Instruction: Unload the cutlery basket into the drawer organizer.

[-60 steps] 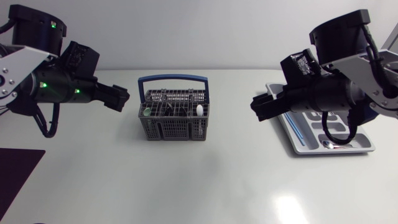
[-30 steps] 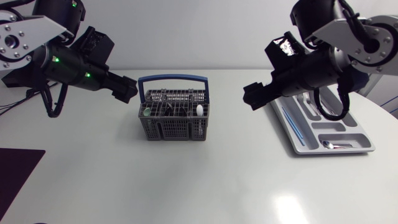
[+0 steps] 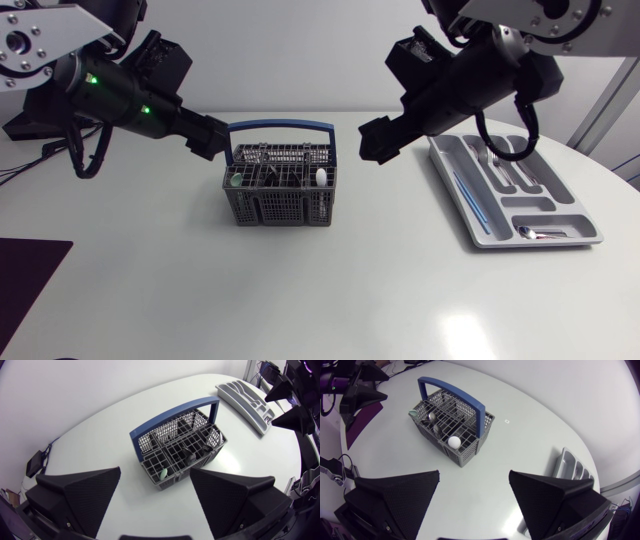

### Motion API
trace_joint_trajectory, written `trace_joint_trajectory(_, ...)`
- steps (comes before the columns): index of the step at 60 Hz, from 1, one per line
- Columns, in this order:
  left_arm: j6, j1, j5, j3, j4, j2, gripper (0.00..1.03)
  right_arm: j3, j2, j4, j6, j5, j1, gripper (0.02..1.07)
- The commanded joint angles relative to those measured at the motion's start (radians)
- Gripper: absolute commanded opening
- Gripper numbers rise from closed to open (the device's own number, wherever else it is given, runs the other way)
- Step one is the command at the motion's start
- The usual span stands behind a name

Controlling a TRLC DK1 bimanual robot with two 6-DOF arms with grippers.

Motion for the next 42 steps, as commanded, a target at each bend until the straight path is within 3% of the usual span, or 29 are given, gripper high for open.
trace_joint_trajectory(1,-0.044,-0.013,0.008,0.028,-0.013,0.014,0.96,0.038,0.037,-0.03,0.002,-0.003,0.027,1.02)
trace_joint_trajectory(19,-0.143,-0.044,0.008,0.038,-0.018,0.031,0.95,0.122,0.087,-0.1,0.009,0.002,0.079,1.02)
trace_joint_trajectory(42,-0.176,-0.093,0.006,0.033,0.0,0.06,0.95,0.167,0.115,-0.128,0.028,0.036,0.137,1.02)
